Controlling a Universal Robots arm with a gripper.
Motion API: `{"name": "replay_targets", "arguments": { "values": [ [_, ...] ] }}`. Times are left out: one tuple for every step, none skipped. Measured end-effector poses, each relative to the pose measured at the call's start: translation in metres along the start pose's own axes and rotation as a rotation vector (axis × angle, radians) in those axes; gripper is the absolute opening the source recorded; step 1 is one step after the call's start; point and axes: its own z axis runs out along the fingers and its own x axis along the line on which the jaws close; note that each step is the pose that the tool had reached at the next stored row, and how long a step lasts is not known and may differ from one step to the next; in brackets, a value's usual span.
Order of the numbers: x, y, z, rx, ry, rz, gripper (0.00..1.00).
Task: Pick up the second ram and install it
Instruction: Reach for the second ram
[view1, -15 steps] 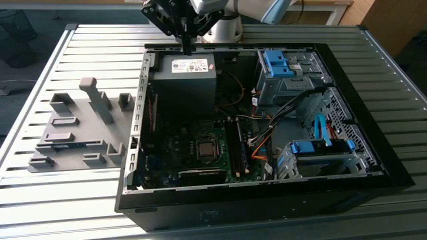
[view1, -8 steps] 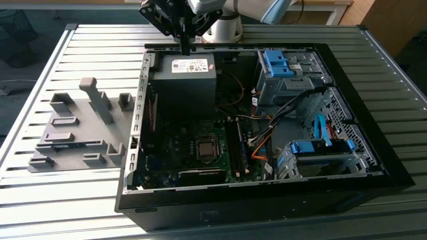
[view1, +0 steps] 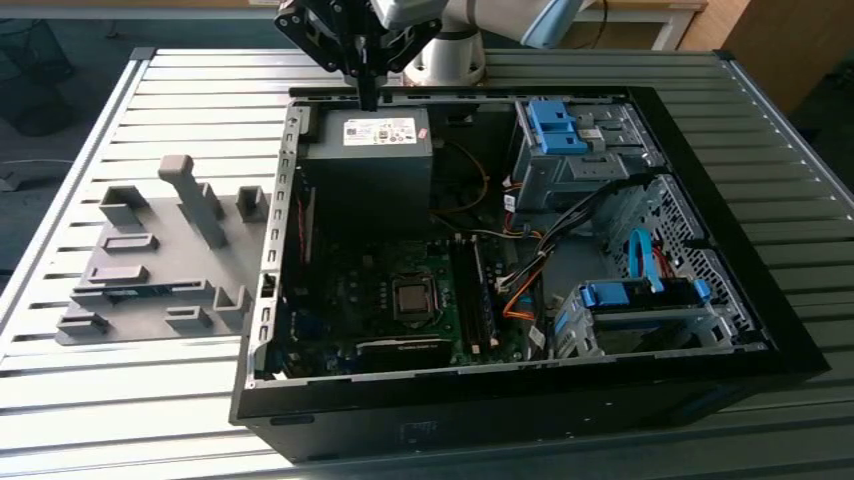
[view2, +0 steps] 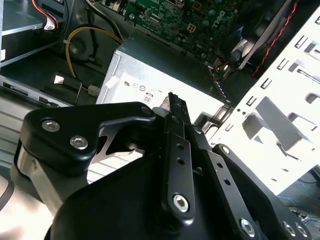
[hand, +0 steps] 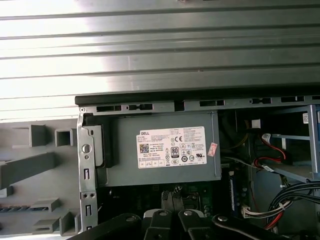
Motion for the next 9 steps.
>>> {"name": "replay_targets", "arguments": {
  "values": [
    [0.0003, 0.0, 0.0, 0.0, 0.0, 0.0, 0.11],
    [0.0006, 0.0, 0.0001, 0.0, 0.0001, 0.0, 0.11],
    [0.0009, -0.0001, 0.0001, -0.0001, 0.0001, 0.0, 0.11],
    [0.0012, -0.0001, 0.0001, 0.0, 0.0001, 0.0, 0.11],
    [0.0016, -0.0001, 0.0002, 0.0, 0.0001, 0.0, 0.11],
    [0.0019, -0.0001, 0.0002, 0.0, 0.0002, 0.0, 0.11],
    [0.0022, -0.0002, 0.0002, 0.0, 0.0003, 0.0, 0.11],
    [0.0025, -0.0002, 0.0002, 0.0, 0.0003, 0.0, 0.11],
    [0.0028, -0.0002, 0.0002, 0.0, 0.0004, 0.0, 0.11]
  ]
}}
